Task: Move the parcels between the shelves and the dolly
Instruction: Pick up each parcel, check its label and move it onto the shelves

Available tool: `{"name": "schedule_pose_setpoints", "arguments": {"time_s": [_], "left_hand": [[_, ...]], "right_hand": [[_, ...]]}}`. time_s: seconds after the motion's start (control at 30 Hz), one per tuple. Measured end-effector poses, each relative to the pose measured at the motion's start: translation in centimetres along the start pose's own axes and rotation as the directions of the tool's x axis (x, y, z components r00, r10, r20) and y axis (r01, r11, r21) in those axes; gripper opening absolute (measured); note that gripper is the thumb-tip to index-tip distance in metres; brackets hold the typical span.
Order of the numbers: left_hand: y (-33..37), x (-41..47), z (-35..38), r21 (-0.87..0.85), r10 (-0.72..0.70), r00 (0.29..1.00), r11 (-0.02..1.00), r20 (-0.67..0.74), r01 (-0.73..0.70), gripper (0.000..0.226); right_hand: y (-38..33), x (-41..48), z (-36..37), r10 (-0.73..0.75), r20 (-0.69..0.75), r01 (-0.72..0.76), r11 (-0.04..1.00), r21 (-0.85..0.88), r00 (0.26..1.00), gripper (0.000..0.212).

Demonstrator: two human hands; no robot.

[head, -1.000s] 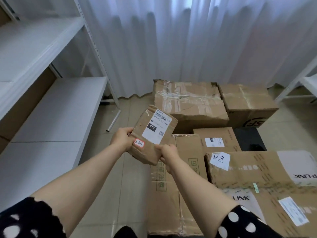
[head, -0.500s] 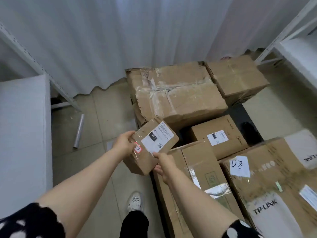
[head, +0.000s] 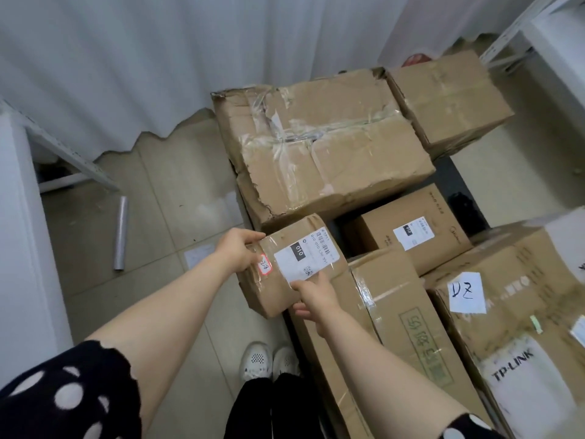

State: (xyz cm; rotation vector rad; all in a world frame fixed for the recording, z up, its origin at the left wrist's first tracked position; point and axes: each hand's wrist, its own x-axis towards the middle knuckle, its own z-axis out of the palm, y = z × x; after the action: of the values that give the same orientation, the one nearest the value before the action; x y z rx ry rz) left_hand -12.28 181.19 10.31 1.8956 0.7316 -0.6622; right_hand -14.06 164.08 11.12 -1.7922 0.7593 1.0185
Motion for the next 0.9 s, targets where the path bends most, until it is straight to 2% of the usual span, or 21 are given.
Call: {"name": "schedule_pose_setpoints", "arguments": {"time_s": [0.03, 0.07, 0.1, 0.17, 0.2, 0.27, 0.33, 0.4, 0.5, 0.6, 0.67, 0.8, 0.9], "left_hand": [[0.1, 0.7, 0.1, -0.005, -0.003, 1.000, 1.000, 0.017, 0.003, 0.052], [0.2, 1.4, 0.3, -0.010, 0.000, 1.000, 1.000, 0.029, 0.001, 0.052], [0.2, 2.0, 0.7, -0.017, 0.001, 0.999, 1.000, 0.037, -0.001, 0.053], [0.3, 3.0, 1.7, -0.035, 0.012, 0.999, 0.999, 0.040, -0.011, 0.053], [0.3, 3.6, 2.3, -0.038, 0.024, 0.999, 0.999, 0.034, -0.023, 0.054], [0.4, 5.1, 3.4, -0.034, 0.053, 0.998, 0.998, 0.029, -0.052, 0.053], [0.6, 6.8, 4.1, -0.043, 0.066, 0.997, 0.997, 0.045, -0.064, 0.053], [0.4, 8.2, 4.6, -0.064, 0.049, 0.997, 0.997, 0.056, -0.045, 0.053], [-0.3, 9.9, 5.8, -0.124, -0.003, 1.000, 0.992, -0.003, 0.002, 0.058], [-0.6, 10.7, 8.2, -0.230, -0.117, 0.982, 0.970, -0.149, 0.080, 0.065], [-0.8, 11.0, 9.8, -0.297, -0.233, 0.950, 0.940, -0.209, 0.165, 0.059], [-1.4, 12.6, 12.3, -0.463, -0.359, 0.923, 0.847, -0.137, 0.261, 0.031], [-1.7, 14.3, 12.9, -0.520, -0.395, 0.913, 0.803, -0.098, 0.292, 0.037]], "right_hand": [[-0.1, 0.7, -0.2, -0.004, -0.033, 0.002, 0.999, -0.054, 0.999, 0.035], [-0.2, 1.4, -0.5, -0.042, -0.091, 0.025, 0.983, -0.180, 0.995, 0.033], [-0.3, 2.3, -0.9, -0.121, -0.162, 0.056, 0.932, -0.357, 0.979, 0.039], [-0.7, 4.4, -2.2, -0.325, -0.264, 0.102, 0.783, -0.614, 0.908, 0.066], [-1.4, 5.6, -3.0, -0.377, -0.270, 0.116, 0.744, -0.658, 0.886, 0.085], [-3.1, 8.5, -4.7, -0.346, -0.218, 0.129, 0.751, -0.648, 0.913, 0.116], [-4.1, 12.0, -6.0, -0.277, -0.156, 0.131, 0.786, -0.604, 0.948, 0.123], [-4.1, 14.4, -6.8, -0.259, -0.130, 0.129, 0.783, -0.608, 0.957, 0.109], [-3.9, 16.4, -7.7, -0.324, -0.138, 0.161, 0.742, -0.651, 0.936, 0.082], [-4.1, 18.2, -8.5, -0.343, -0.133, 0.177, 0.734, -0.656, 0.930, 0.074], [-4.1, 19.4, -8.8, -0.343, -0.128, 0.181, 0.734, -0.654, 0.930, 0.068], [-3.8, 21.8, -8.6, -0.318, -0.098, 0.175, 0.725, -0.666, 0.943, 0.053], [-3.6, 23.5, -8.0, -0.264, -0.072, 0.139, 0.698, -0.703, 0.962, 0.046]]}}
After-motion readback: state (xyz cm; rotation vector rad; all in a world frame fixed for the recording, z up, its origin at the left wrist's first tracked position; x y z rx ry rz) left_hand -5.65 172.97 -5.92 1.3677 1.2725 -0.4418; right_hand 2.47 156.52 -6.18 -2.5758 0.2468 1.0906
